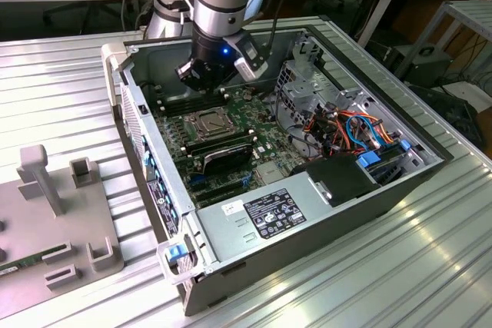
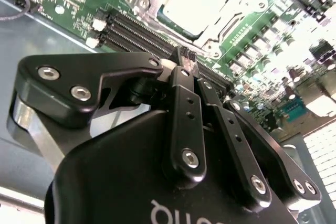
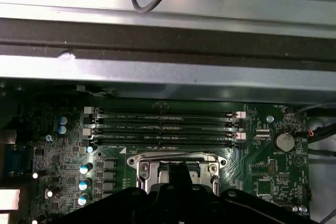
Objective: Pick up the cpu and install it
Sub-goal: 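Install the first cpu locking lever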
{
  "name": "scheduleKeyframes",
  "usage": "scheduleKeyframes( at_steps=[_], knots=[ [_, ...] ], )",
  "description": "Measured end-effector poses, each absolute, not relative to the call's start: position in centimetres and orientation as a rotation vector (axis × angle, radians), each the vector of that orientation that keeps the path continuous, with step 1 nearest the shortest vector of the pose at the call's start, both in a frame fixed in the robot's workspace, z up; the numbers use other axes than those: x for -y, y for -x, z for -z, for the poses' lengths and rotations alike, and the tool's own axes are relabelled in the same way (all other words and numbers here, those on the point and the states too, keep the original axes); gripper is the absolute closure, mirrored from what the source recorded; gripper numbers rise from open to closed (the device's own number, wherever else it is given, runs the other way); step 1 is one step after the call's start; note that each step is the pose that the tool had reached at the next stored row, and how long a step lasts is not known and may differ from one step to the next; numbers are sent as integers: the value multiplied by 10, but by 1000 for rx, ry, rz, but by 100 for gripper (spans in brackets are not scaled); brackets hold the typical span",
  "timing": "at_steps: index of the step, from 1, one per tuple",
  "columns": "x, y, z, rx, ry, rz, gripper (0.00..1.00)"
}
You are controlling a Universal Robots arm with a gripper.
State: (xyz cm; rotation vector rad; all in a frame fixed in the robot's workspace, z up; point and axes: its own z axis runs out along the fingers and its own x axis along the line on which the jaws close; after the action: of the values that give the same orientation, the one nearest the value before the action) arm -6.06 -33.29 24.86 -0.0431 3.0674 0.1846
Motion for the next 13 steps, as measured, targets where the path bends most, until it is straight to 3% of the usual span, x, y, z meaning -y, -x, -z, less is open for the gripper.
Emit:
scheduleKeyframes(
  at_steps=[13],
  knots=[
    [339, 60, -251, -3067, 43, -184, 89]
  ],
)
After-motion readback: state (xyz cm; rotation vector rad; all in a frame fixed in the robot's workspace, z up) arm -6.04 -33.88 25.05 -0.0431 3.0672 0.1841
